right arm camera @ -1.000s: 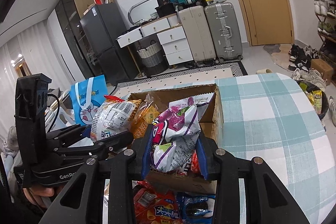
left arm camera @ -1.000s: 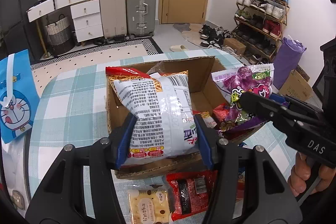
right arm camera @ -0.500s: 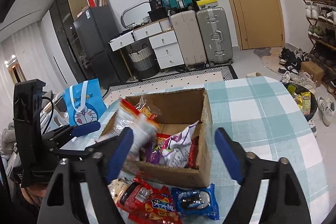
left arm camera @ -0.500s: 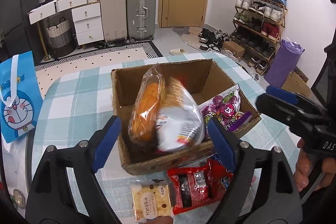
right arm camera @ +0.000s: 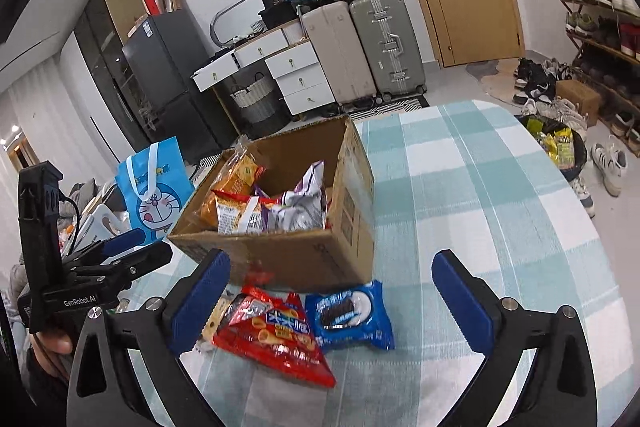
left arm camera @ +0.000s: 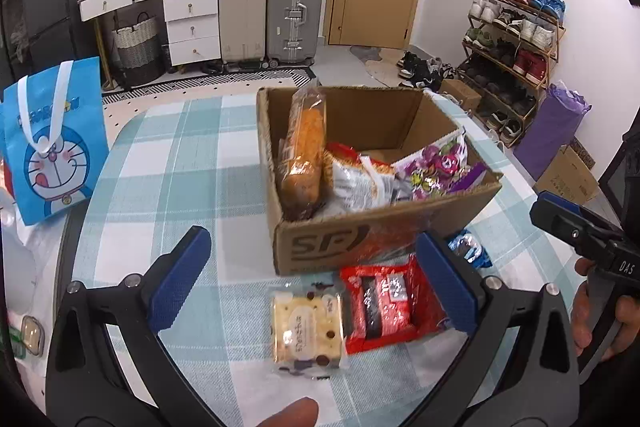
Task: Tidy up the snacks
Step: 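Move the right gripper to the red chip bag while the left gripper approaches the cream cookie pack, then grasp the red chip bag with the right gripper while the left gripper grasps the cream cookie pack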
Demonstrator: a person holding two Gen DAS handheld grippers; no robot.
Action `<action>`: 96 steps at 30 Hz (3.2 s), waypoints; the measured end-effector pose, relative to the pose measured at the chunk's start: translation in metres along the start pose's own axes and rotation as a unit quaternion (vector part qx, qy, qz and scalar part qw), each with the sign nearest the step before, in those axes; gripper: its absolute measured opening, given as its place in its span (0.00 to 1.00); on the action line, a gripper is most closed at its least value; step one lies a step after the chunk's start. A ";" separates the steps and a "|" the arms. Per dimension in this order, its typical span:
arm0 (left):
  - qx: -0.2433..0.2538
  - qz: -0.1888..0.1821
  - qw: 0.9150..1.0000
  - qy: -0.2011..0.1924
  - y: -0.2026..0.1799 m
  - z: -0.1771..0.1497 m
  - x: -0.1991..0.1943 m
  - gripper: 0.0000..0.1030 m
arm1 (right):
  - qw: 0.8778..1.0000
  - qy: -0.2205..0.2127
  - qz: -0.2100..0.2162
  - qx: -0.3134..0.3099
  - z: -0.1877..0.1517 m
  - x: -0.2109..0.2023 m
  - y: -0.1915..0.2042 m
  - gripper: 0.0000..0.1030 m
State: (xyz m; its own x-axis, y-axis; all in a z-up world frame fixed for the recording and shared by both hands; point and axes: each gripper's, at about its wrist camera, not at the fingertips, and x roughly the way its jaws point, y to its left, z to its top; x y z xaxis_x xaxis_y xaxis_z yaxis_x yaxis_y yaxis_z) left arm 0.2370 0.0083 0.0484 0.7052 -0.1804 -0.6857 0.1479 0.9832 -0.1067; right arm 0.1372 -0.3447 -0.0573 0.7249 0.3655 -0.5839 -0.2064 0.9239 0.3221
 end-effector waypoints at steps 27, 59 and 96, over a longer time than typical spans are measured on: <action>-0.029 0.022 0.997 0.068 0.019 -0.057 0.022 0.99 | 0.997 0.069 0.038 -0.019 -0.045 0.013 0.029 0.99; -0.048 0.022 0.992 0.111 0.038 -0.087 0.073 0.99 | 0.988 0.132 0.070 -0.040 -0.061 0.053 0.053 0.99; 0.007 0.043 0.992 0.119 0.030 -0.093 0.083 0.99 | 0.987 0.142 0.072 0.006 -0.064 0.072 0.027 0.74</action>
State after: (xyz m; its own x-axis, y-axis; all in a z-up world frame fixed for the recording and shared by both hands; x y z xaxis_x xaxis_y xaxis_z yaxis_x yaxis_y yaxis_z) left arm 0.2361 0.0255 -0.0788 0.5314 -0.0836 -0.8430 0.1054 0.9939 -0.0322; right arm 0.1416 -0.2857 -0.1386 0.4748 0.5107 -0.7167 -0.2843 0.8597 0.4243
